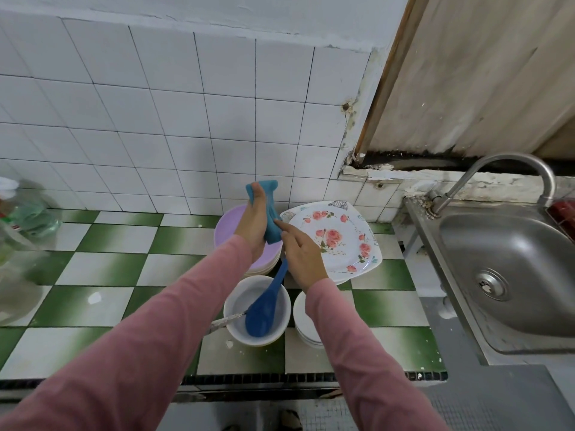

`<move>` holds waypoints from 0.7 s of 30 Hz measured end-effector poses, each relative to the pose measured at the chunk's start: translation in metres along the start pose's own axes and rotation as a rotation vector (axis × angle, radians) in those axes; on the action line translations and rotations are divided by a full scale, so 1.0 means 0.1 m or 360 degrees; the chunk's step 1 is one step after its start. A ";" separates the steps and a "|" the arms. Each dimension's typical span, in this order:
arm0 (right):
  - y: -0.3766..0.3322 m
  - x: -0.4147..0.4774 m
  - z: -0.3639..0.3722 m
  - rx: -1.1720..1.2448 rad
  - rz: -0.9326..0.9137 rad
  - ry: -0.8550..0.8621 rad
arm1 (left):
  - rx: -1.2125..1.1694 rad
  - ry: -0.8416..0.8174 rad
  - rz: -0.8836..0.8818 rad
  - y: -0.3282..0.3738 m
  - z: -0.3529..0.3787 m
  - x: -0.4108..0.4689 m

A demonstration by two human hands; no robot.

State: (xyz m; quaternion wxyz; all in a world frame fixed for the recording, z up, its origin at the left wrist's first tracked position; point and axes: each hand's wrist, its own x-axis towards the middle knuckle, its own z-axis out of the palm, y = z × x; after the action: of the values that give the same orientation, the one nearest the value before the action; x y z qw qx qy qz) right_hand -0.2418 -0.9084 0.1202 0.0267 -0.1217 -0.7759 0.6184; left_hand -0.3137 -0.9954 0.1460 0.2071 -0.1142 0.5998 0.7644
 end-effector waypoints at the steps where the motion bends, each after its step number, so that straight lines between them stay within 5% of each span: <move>1: -0.04 0.00 0.01 0.0049 -0.0018 0.0009 | -0.0010 -0.0042 -0.0015 -0.02 0.02 -0.02; 8: 0.03 -0.09 -0.04 -0.0231 -0.0077 -0.0124 | -0.0077 0.0029 -0.0073 0.08 -0.08 0.00; 14: -0.09 0.10 -0.03 0.0124 0.0287 -0.0012 | -0.0117 -0.0030 -0.0055 0.05 -0.04 -0.08; 21: 0.06 0.08 -0.26 0.0273 0.0143 -0.0163 | -0.0170 0.0012 -0.0059 0.06 -0.08 -0.05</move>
State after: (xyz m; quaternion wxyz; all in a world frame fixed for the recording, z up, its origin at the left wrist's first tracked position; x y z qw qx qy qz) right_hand -0.2437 -0.8807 0.1193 -0.0305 -0.1218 -0.7142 0.6885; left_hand -0.3121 -1.0053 0.1512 0.2127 -0.1390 0.5566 0.7910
